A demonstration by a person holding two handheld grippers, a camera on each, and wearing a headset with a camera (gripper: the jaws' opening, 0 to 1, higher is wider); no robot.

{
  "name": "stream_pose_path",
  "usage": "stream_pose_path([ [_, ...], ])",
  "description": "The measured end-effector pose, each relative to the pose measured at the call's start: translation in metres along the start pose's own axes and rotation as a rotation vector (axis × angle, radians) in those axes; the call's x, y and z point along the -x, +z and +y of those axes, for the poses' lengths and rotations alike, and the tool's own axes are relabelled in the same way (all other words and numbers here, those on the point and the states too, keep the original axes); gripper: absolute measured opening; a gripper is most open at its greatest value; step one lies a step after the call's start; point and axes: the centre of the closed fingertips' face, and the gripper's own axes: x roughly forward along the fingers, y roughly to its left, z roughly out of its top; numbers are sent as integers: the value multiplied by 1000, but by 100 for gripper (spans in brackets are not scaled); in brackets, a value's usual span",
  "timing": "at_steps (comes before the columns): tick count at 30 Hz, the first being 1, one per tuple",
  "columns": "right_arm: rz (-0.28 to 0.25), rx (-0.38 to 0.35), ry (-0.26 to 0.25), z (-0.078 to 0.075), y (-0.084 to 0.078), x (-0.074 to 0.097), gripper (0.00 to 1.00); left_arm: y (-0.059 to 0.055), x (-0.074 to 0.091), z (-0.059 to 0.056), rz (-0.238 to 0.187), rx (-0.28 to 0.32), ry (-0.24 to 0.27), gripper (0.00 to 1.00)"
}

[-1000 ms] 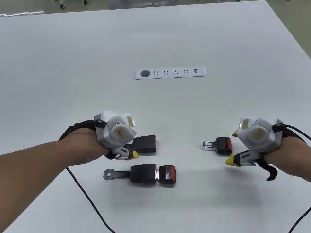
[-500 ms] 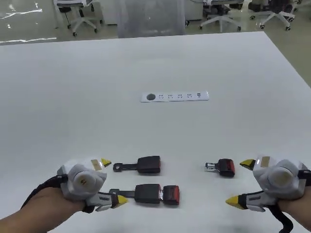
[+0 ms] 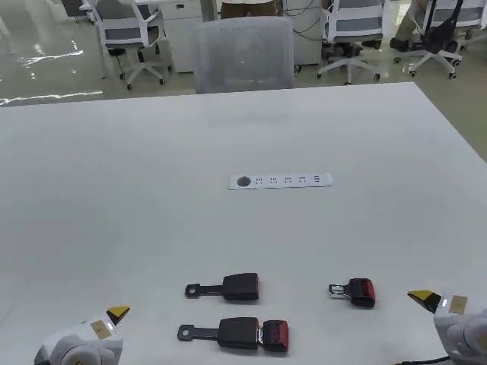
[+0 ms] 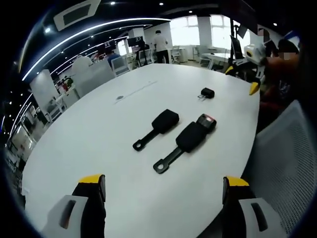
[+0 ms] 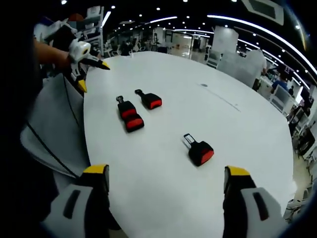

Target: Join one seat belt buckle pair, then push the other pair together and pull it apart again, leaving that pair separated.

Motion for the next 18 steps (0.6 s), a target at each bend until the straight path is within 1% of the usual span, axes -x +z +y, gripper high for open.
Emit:
stream_pose_path([
  [2, 0, 21, -15, -1, -3, 3, 98, -1, 5, 7, -10, 39, 28, 100],
  [3, -1, 20, -18, -1, -3, 3, 98, -1, 6, 8, -13, 42, 33, 100],
  [4, -3, 3, -15, -1, -7, 5, 99, -3, 9, 11, -15, 54, 44, 100],
  [9, -5, -33, -9, 3, -13, 8, 100, -12, 15, 11, 0, 56, 61, 100],
  [13, -13, -54, -18, 1, -14, 11, 100, -17, 21, 13, 6, 89, 84, 99],
  [15, -25, -69, -19, 2, -12, 13, 100, -19, 24, 10, 5, 106, 84, 98],
  [18, -35, -72, -26, 3, -11, 15, 99, -23, 27, 10, 6, 119, 90, 98],
])
